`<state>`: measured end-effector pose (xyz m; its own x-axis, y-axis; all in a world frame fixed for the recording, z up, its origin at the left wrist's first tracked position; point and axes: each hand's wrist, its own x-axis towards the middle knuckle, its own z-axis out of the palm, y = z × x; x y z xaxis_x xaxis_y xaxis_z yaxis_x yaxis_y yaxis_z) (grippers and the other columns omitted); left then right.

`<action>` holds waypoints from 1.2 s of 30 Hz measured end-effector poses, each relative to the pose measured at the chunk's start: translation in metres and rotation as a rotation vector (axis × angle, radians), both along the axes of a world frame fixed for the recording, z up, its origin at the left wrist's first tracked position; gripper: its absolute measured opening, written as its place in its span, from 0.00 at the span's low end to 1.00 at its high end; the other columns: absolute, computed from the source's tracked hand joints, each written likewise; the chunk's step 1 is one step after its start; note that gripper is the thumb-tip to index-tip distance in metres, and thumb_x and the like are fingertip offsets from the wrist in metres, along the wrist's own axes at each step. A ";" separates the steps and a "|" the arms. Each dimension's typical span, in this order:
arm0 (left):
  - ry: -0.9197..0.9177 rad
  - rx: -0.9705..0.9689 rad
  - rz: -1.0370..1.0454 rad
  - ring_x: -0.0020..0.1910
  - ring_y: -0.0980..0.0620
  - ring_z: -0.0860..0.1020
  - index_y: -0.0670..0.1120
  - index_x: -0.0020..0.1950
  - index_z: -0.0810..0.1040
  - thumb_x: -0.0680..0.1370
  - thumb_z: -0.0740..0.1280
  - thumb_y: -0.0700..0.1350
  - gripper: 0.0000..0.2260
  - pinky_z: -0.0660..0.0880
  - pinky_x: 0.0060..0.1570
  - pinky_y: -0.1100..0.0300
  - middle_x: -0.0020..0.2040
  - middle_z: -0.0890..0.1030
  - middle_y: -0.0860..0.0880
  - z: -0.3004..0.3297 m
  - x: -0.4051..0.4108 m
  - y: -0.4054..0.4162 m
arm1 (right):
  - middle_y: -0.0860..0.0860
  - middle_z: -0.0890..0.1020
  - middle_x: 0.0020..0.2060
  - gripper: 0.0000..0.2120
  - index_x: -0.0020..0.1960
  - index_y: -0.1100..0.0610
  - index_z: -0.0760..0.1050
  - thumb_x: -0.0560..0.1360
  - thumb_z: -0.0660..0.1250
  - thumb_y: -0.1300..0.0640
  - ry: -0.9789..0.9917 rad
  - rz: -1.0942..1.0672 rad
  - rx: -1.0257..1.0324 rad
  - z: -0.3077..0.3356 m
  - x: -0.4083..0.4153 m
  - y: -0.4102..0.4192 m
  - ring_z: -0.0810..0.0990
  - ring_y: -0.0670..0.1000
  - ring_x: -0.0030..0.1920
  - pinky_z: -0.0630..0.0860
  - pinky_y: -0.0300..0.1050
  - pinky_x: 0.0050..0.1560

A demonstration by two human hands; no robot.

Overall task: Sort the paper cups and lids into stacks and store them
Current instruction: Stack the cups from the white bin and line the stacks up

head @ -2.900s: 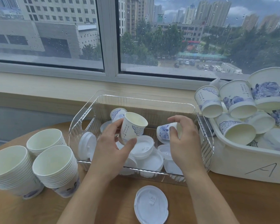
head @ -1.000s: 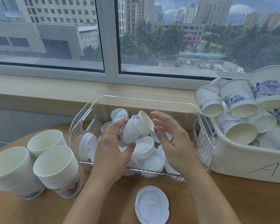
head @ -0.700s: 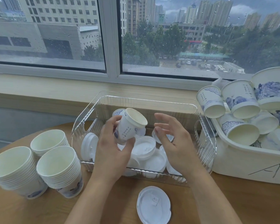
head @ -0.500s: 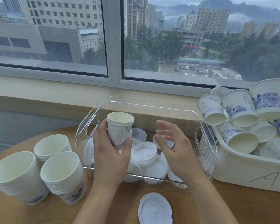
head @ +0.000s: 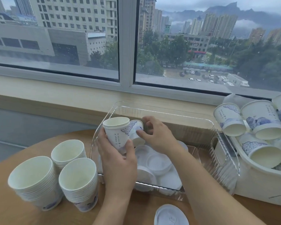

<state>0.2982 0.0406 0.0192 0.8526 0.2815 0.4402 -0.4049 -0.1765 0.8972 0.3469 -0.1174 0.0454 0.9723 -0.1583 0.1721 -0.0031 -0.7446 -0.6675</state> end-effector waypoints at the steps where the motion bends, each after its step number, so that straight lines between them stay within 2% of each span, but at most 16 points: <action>1: -0.002 0.005 0.002 0.67 0.60 0.68 0.47 0.80 0.62 0.78 0.73 0.38 0.33 0.74 0.69 0.45 0.67 0.68 0.56 0.000 0.000 0.000 | 0.46 0.78 0.61 0.28 0.74 0.44 0.70 0.77 0.73 0.40 0.008 -0.007 -0.016 -0.001 0.005 0.004 0.80 0.49 0.59 0.77 0.53 0.66; 4: 0.001 0.011 -0.001 0.72 0.54 0.68 0.46 0.80 0.62 0.78 0.73 0.38 0.33 0.70 0.73 0.46 0.71 0.69 0.51 -0.001 0.001 0.002 | 0.47 0.80 0.58 0.32 0.75 0.44 0.68 0.75 0.73 0.38 0.003 -0.044 -0.063 -0.004 0.013 0.015 0.79 0.50 0.59 0.75 0.54 0.67; 9: 0.018 0.019 0.000 0.75 0.49 0.68 0.46 0.81 0.62 0.78 0.74 0.39 0.34 0.69 0.73 0.45 0.73 0.69 0.48 -0.002 0.002 0.002 | 0.48 0.79 0.63 0.37 0.76 0.45 0.65 0.72 0.76 0.44 -0.005 -0.096 -0.032 -0.005 0.014 0.027 0.78 0.52 0.63 0.72 0.51 0.67; 14: 0.015 0.035 -0.020 0.73 0.50 0.70 0.46 0.79 0.64 0.78 0.74 0.40 0.32 0.71 0.71 0.46 0.72 0.71 0.50 -0.001 -0.001 0.002 | 0.48 0.78 0.60 0.34 0.75 0.38 0.66 0.73 0.76 0.46 -0.095 -0.150 0.233 0.005 -0.003 0.016 0.80 0.51 0.59 0.79 0.57 0.64; 16: 0.011 0.039 -0.036 0.71 0.51 0.72 0.48 0.78 0.65 0.77 0.75 0.40 0.32 0.72 0.70 0.51 0.71 0.73 0.50 -0.001 -0.004 0.002 | 0.47 0.78 0.60 0.31 0.74 0.38 0.68 0.76 0.76 0.48 -0.165 -0.146 0.381 0.017 -0.020 0.009 0.82 0.47 0.56 0.83 0.53 0.58; 18: -0.003 0.045 -0.061 0.68 0.56 0.74 0.51 0.77 0.66 0.77 0.76 0.41 0.32 0.73 0.66 0.59 0.70 0.74 0.53 0.000 -0.011 0.004 | 0.47 0.79 0.61 0.28 0.74 0.40 0.69 0.78 0.75 0.52 -0.249 -0.114 0.502 0.033 -0.042 0.004 0.84 0.43 0.52 0.84 0.41 0.48; 20: -0.027 0.063 -0.101 0.64 0.61 0.74 0.56 0.75 0.65 0.77 0.76 0.41 0.32 0.71 0.60 0.70 0.68 0.74 0.57 0.003 -0.022 0.005 | 0.48 0.80 0.61 0.26 0.74 0.41 0.69 0.79 0.74 0.54 -0.335 -0.076 0.586 0.049 -0.066 0.001 0.86 0.43 0.51 0.82 0.37 0.46; 22: -0.043 0.089 -0.150 0.64 0.60 0.74 0.60 0.77 0.64 0.77 0.76 0.44 0.33 0.71 0.58 0.71 0.67 0.74 0.59 0.003 -0.037 0.006 | 0.50 0.81 0.62 0.26 0.73 0.41 0.69 0.79 0.74 0.55 -0.402 -0.043 0.633 0.061 -0.089 0.001 0.85 0.46 0.55 0.83 0.42 0.52; 25: -0.037 0.133 -0.218 0.65 0.61 0.73 0.63 0.77 0.63 0.78 0.75 0.47 0.33 0.76 0.58 0.62 0.67 0.72 0.63 -0.001 -0.062 0.005 | 0.53 0.82 0.63 0.27 0.73 0.44 0.68 0.79 0.73 0.57 -0.450 0.003 0.701 0.071 -0.121 0.002 0.85 0.50 0.59 0.83 0.47 0.56; 30: -0.031 0.174 -0.326 0.69 0.59 0.74 0.55 0.80 0.65 0.77 0.77 0.44 0.35 0.71 0.60 0.71 0.73 0.73 0.61 -0.013 -0.099 0.010 | 0.54 0.83 0.62 0.27 0.73 0.48 0.68 0.79 0.73 0.60 -0.389 0.047 0.727 0.069 -0.163 0.012 0.86 0.51 0.57 0.83 0.50 0.53; 33: -0.010 0.157 -0.369 0.65 0.60 0.77 0.56 0.80 0.66 0.76 0.75 0.50 0.34 0.72 0.57 0.73 0.71 0.75 0.60 -0.016 -0.120 0.018 | 0.52 0.83 0.61 0.28 0.70 0.45 0.70 0.75 0.78 0.56 -0.330 0.057 0.696 0.049 -0.182 0.018 0.86 0.54 0.58 0.83 0.55 0.58; 36: 0.013 0.155 -0.384 0.66 0.63 0.76 0.58 0.80 0.66 0.76 0.76 0.51 0.35 0.71 0.58 0.75 0.71 0.75 0.58 -0.020 -0.135 0.026 | 0.48 0.83 0.61 0.26 0.67 0.40 0.72 0.73 0.77 0.51 -0.276 0.073 0.630 0.032 -0.200 0.027 0.84 0.55 0.61 0.80 0.62 0.64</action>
